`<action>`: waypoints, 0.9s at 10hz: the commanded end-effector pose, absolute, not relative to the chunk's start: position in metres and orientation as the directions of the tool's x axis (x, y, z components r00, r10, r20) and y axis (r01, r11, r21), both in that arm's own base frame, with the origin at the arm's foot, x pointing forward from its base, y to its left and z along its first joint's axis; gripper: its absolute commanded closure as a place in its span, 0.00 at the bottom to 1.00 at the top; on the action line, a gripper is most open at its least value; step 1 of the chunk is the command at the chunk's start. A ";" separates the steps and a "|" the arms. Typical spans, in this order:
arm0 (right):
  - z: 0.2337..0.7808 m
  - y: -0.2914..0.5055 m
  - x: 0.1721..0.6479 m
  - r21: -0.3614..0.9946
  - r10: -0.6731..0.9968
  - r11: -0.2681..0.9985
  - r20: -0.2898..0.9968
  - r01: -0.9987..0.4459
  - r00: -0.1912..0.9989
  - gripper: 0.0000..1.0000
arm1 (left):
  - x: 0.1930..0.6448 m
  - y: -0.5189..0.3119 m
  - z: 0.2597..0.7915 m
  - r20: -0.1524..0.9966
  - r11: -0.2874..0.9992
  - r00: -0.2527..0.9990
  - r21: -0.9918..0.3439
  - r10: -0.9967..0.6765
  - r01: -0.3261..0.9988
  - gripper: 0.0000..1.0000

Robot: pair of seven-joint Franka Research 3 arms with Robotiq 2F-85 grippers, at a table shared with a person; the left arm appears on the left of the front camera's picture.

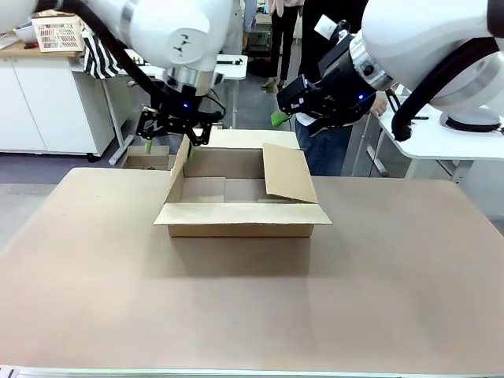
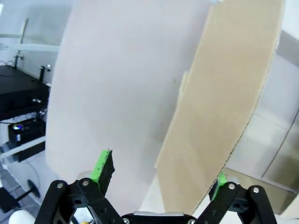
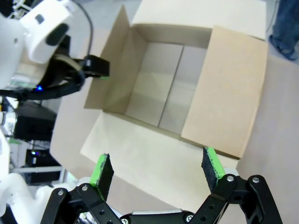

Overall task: Pack the gift set into the box.
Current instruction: Place both hands on the side flaps of the Package Box and spread them outward.

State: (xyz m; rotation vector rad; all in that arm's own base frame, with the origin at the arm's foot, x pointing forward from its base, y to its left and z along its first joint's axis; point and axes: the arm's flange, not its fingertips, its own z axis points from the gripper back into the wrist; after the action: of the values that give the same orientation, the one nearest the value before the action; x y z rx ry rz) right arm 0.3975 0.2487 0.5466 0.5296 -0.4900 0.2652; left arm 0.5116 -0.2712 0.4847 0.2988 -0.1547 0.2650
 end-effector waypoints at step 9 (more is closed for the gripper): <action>0.548 0.250 0.397 0.418 0.099 0.841 0.507 -0.345 0.856 0.00 | 0.443 -0.081 0.445 0.080 0.873 0.937 -0.398 0.340 -0.282 0.00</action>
State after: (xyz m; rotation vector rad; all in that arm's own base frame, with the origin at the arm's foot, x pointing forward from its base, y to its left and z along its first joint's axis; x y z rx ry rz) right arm 0.3976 0.2486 0.5465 0.5295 -0.4900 0.2648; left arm 0.4494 -0.0969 0.4569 -0.3247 -0.1787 0.3423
